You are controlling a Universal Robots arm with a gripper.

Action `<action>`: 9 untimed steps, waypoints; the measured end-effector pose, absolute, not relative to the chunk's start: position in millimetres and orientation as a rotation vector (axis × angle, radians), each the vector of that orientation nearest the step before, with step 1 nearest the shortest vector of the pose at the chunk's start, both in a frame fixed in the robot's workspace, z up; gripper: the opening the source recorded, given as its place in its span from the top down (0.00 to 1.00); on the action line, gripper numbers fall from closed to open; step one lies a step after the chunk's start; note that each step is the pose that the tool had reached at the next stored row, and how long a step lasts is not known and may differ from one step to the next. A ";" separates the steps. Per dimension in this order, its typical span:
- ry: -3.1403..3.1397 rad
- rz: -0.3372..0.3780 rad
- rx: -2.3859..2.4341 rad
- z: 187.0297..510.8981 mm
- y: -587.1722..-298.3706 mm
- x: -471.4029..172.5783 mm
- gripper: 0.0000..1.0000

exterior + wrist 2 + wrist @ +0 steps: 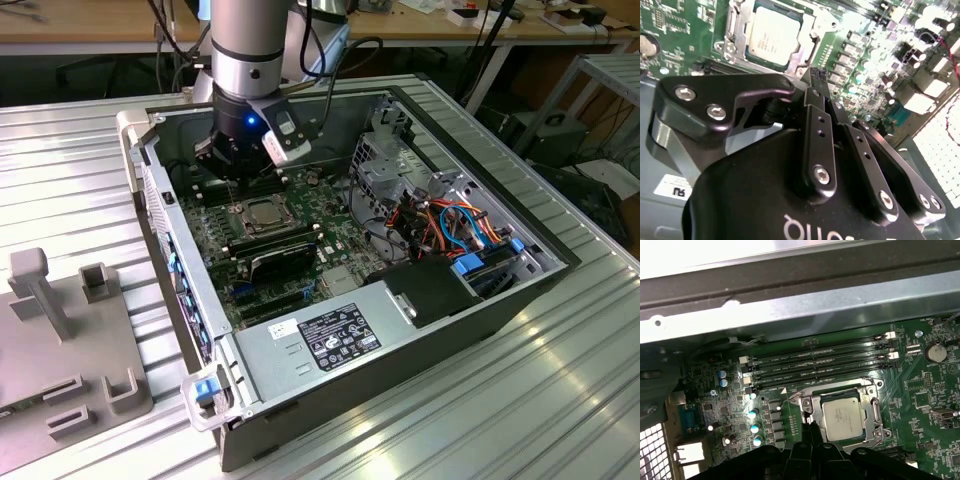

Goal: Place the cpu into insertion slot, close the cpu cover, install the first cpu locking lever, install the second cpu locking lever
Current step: 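Install the first cpu locking lever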

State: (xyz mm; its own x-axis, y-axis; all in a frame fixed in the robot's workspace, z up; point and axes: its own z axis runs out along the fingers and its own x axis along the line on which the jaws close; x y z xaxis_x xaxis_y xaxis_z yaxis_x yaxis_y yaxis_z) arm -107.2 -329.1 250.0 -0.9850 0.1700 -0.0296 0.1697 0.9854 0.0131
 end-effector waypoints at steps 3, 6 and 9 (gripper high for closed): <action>3.101 0.017 0.252 249.1 -329.1 -113.1 0.89; 3.103 0.017 0.235 248.4 -329.0 -118.0 0.89; 3.105 0.017 0.209 248.1 -329.1 -121.9 0.89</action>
State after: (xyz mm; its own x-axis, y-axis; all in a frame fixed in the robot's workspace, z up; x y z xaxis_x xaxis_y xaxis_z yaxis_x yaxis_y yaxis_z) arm -121.9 -329.1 248.1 -0.9905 0.1341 -0.0289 0.1338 0.9909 0.0131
